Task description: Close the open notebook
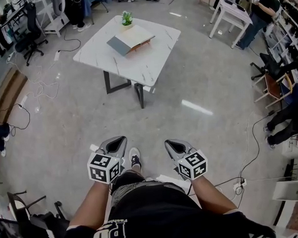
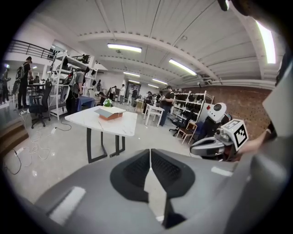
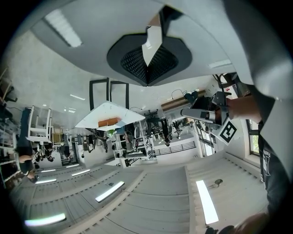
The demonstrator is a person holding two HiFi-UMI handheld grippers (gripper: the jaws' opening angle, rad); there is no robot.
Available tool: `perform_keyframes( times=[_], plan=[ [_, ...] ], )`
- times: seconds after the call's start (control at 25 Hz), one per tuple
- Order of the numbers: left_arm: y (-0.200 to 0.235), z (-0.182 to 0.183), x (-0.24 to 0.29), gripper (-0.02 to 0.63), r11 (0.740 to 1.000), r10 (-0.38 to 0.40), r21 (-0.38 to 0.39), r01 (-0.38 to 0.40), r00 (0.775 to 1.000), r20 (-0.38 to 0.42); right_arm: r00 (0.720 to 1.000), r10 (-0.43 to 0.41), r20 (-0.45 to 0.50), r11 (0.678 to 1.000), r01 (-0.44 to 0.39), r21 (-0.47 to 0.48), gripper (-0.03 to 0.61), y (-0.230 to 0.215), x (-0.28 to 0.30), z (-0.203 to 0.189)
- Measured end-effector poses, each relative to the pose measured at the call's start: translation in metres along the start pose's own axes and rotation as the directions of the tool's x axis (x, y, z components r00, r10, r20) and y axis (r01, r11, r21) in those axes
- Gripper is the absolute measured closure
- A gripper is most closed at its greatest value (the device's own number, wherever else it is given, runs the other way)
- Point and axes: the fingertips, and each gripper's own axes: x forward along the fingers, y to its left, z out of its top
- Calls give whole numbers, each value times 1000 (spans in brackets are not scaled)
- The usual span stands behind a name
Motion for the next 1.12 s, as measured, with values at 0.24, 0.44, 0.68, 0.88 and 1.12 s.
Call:
perform_keyframes(
  times=[0.24, 0.44, 0.68, 0.88, 1.12],
  plan=[
    [28, 37, 23, 548, 1000, -3, 1, 3, 1000, 19, 1000, 0, 10, 1000, 1, -19, 578, -21, 31, 40],
    [50, 66, 43, 548, 1000, -18, 16, 17, 999, 32, 1000, -9, 11, 999, 9, -31, 578, -35, 57, 66],
    [80, 95, 63, 548, 999, -37, 28, 36, 998, 44, 999, -36, 0, 999, 36, -28, 578, -51, 86, 83],
    [105, 116, 79, 548, 998, -59, 39, 57, 997, 47, 998, -63, 4, 998, 63, -25, 578, -63, 111, 102],
    [135, 134, 98, 548, 995, -85, 59, 83, 996, 39, 996, -84, 13, 996, 85, -28, 578, -70, 141, 123]
  ],
)
